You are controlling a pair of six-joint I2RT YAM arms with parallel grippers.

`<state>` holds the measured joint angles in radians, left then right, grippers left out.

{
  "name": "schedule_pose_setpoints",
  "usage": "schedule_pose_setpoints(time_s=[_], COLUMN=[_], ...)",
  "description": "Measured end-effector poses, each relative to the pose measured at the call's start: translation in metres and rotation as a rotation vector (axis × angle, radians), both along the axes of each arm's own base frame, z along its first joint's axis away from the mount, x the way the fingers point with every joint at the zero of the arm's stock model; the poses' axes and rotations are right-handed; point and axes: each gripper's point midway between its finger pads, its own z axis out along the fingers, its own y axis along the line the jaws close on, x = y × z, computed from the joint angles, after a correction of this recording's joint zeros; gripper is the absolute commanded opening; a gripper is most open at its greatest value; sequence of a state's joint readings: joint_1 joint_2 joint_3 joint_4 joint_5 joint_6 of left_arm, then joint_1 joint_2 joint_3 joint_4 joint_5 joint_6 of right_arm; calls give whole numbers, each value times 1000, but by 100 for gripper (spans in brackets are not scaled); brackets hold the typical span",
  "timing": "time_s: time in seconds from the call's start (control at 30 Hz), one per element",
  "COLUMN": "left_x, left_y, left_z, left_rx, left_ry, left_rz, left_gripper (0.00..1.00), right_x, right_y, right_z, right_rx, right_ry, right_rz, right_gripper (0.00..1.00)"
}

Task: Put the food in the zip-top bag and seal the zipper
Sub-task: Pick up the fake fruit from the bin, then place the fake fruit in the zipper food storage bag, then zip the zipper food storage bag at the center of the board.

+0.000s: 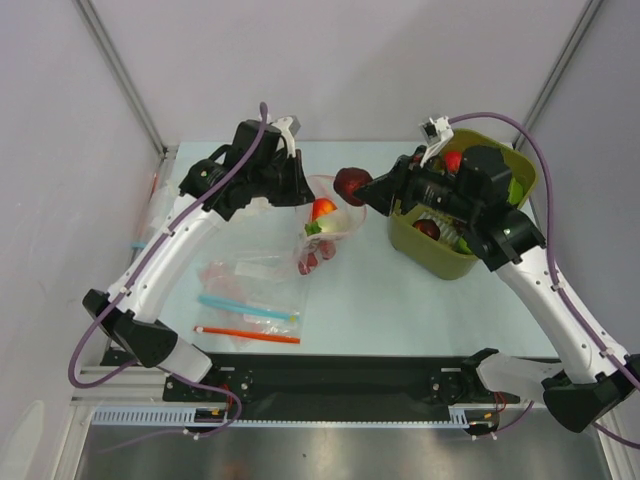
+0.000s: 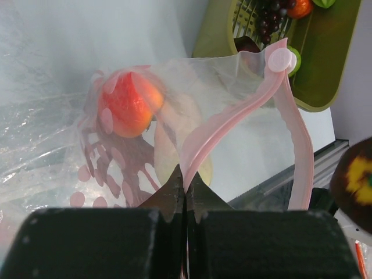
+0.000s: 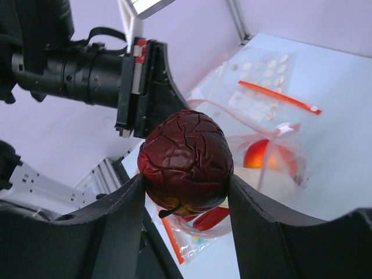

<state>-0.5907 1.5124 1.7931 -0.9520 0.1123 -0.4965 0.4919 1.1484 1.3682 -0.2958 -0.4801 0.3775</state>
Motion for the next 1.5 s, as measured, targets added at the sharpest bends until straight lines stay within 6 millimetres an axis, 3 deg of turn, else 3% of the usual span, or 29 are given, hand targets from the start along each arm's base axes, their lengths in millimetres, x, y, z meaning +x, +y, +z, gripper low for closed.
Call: schedule_pose_setpoints(time_s=[0.23,0.33,0.37,0.4,0.47,0.63,0.83,1.0,1.13,1.33,1.5], left_x=[-10,-14,-15,-16,-17,-18,-20,-23,-30,-59,-89], left_y=[-11,-16,-17,-18,-19,-17,-15,-16,-16,-13,-13], left_z=[1,1,1,1,2,6,12,17,17,24,35], left_rx=[-8,-15,-17,-18,-22,-29,-34,-42,-42,-110,-207], left_ry=[5,12,14,14,15,10,-1,-6,9,17,6], left_rz=[-29,-37,-38,-40,-39,-36,-34,-55,-79,-152,-246], left_gripper=[0,0,0,0,0,1,0,0,0,0,0], right_x=[-12,-12,-11,-10,-7,0,0,12,20,29,11], right_y=[18,22,22,23,21,13,-5,-34,-56,-68,-52], right_z=[-8,-15,-18,-21,-26,-31,-30,-31,-47,-69,-67], right_rx=[-31,-48,-56,-64,-78,-102,-106,-77,-52,-3,0], right_ry=[-12,0,7,14,28,34,14,-19,-47,-66,-210], right_rz=[76,86,82,79,57,-6,-74,-143,-165,-107,100], right_gripper=[20,37,61,73,87,90,83,78,78,79,82])
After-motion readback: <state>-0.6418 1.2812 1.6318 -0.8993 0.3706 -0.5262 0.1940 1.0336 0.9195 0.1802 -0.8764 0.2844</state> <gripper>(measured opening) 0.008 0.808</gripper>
